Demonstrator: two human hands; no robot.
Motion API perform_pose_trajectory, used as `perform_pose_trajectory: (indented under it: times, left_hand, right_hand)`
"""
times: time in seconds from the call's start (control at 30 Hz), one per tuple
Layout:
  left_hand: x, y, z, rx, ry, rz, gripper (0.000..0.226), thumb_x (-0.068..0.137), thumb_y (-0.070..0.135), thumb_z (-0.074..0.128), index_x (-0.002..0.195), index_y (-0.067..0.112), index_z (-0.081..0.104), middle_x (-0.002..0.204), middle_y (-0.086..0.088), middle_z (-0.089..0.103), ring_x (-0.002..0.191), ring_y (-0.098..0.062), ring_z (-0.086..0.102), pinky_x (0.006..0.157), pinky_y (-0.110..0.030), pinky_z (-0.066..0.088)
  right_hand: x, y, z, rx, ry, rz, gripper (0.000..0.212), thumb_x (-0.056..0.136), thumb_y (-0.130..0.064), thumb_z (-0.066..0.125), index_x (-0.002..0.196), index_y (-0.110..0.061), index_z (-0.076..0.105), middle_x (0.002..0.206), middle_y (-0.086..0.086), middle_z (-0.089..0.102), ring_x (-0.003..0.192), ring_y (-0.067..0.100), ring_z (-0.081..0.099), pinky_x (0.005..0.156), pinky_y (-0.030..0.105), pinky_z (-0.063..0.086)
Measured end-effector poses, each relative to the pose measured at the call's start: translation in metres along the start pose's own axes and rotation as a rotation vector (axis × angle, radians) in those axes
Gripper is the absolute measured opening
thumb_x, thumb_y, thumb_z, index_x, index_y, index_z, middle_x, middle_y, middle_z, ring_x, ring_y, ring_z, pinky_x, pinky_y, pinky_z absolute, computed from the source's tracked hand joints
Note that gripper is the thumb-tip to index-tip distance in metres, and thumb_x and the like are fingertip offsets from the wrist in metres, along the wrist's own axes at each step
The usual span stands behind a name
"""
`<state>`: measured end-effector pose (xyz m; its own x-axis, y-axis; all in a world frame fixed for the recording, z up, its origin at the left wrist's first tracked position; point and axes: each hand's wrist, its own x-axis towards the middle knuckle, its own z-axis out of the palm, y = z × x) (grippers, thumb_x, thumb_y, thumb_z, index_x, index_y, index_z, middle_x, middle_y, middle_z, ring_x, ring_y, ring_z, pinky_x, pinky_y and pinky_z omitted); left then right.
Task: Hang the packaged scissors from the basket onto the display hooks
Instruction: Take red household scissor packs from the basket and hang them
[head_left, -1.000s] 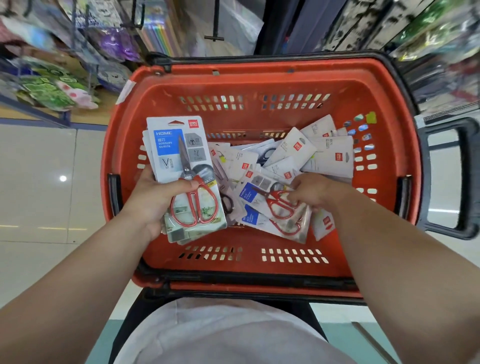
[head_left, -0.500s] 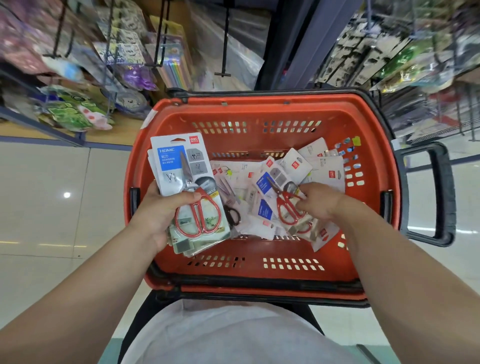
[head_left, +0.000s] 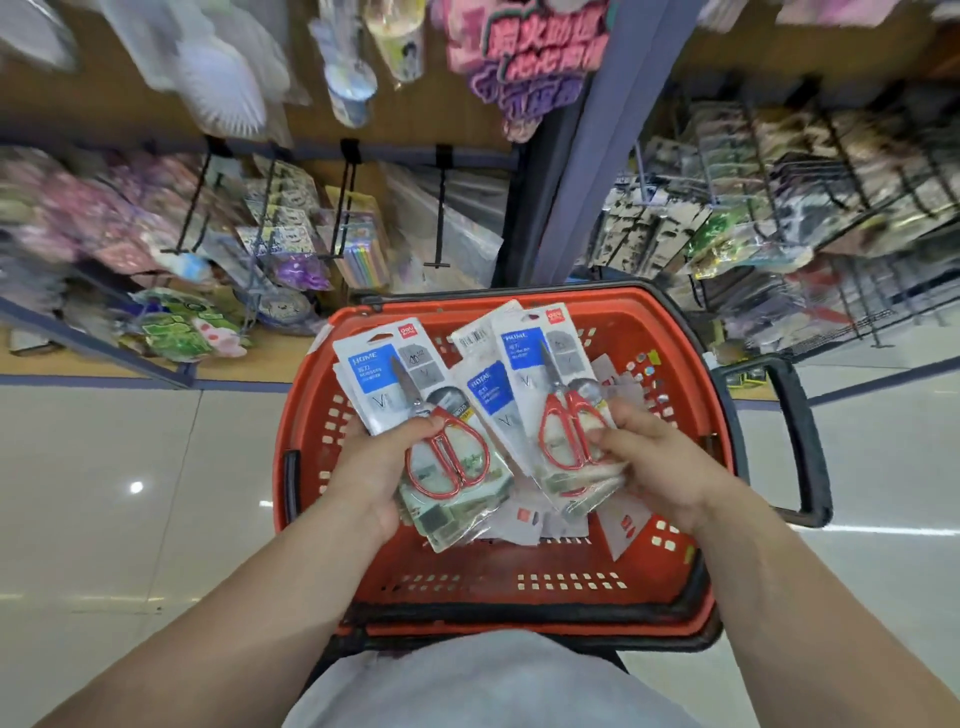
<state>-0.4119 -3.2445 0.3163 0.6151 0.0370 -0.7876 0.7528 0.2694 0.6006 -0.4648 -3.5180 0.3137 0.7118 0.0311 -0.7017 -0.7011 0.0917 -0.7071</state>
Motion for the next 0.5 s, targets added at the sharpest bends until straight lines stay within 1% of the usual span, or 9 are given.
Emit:
perform_pose_trajectory:
  times: [0.07,0.17,0.2,0.23,0.3,0.37,0.4,0.47,0.5]
  left_hand:
    - [-0.009,0.0,0.008,0.018,-0.028,0.028,0.041,0.082,-0.004,0.08,0.11,0.024,0.07,0.097,-0.009,0.082,0.078,-0.028,0.08,0.062,-0.039,0.062]
    - [-0.019,-0.002,0.018,0.049,-0.039,0.036,0.044,0.081,-0.002,0.082,0.111,0.026,0.066,0.094,-0.006,0.082,0.078,-0.028,0.08,0.064,-0.041,0.063]
    - [-0.022,-0.002,0.02,0.061,-0.041,0.035,0.045,0.081,-0.002,0.082,0.113,0.025,0.066,0.094,-0.006,0.082,0.079,-0.028,0.08,0.064,-0.042,0.062]
    - [-0.024,-0.003,0.022,0.072,-0.041,0.039,0.048,0.08,-0.003,0.082,0.116,0.024,0.065,0.094,-0.006,0.082,0.079,-0.029,0.08,0.063,-0.041,0.062]
    - [-0.026,-0.005,0.024,0.103,-0.036,0.054,0.054,0.079,-0.004,0.083,0.122,0.022,0.064,0.097,-0.007,0.082,0.08,-0.028,0.08,0.061,-0.038,0.062]
    - [-0.025,-0.005,0.022,0.123,-0.037,0.06,0.06,0.078,-0.003,0.084,0.128,0.021,0.062,0.1,-0.007,0.082,0.082,-0.027,0.08,0.063,-0.037,0.061]
    - [-0.024,-0.006,0.022,0.131,-0.046,0.062,0.062,0.078,-0.003,0.084,0.131,0.021,0.062,0.102,-0.006,0.082,0.084,-0.026,0.08,0.066,-0.038,0.061]
    - [-0.023,-0.006,0.022,0.14,-0.076,0.068,0.061,0.08,-0.002,0.083,0.132,0.023,0.061,0.104,-0.005,0.082,0.086,-0.025,0.08,0.067,-0.038,0.061]
    - [-0.023,-0.006,0.023,0.145,-0.091,0.073,0.059,0.081,-0.003,0.081,0.13,0.024,0.062,0.104,-0.004,0.082,0.086,-0.024,0.08,0.065,-0.036,0.061]
  right_hand:
    - [0.0,0.008,0.005,0.049,0.004,-0.012,0.034,0.103,-0.004,0.055,0.118,-0.026,0.075,0.111,0.016,0.074,0.102,0.035,0.062,0.092,0.049,0.044]
    - [0.0,0.014,0.017,0.072,-0.027,-0.037,0.044,0.103,-0.004,0.053,0.127,-0.037,0.069,0.111,0.007,0.077,0.102,0.028,0.068,0.095,0.05,0.052]
    - [0.0,0.012,0.022,0.079,-0.026,-0.04,0.047,0.103,-0.003,0.051,0.127,-0.039,0.068,0.108,0.005,0.078,0.097,0.024,0.071,0.09,0.046,0.057]
    - [-0.001,0.011,0.025,0.087,-0.023,-0.043,0.049,0.103,-0.002,0.048,0.126,-0.041,0.067,0.103,0.003,0.078,0.09,0.019,0.073,0.081,0.04,0.059]
    - [-0.001,0.008,0.029,0.084,-0.027,-0.063,0.054,0.103,-0.001,0.045,0.122,-0.048,0.063,0.103,0.0,0.079,0.085,0.014,0.075,0.069,0.03,0.059]
    - [0.001,0.005,0.034,0.052,-0.026,-0.077,0.057,0.101,-0.003,0.046,0.118,-0.056,0.058,0.112,-0.002,0.079,0.09,0.014,0.075,0.071,0.029,0.057]
    - [0.001,0.004,0.035,0.05,-0.013,-0.088,0.058,0.099,-0.004,0.047,0.121,-0.057,0.057,0.114,-0.003,0.078,0.093,0.015,0.076,0.073,0.03,0.057]
    - [0.004,0.004,0.035,0.057,0.025,-0.113,0.059,0.098,-0.006,0.046,0.132,-0.053,0.056,0.115,-0.004,0.078,0.098,0.016,0.076,0.078,0.032,0.057]
    - [0.005,0.005,0.035,0.063,0.035,-0.137,0.057,0.099,-0.008,0.046,0.133,-0.052,0.057,0.114,-0.007,0.078,0.099,0.014,0.076,0.078,0.032,0.058]
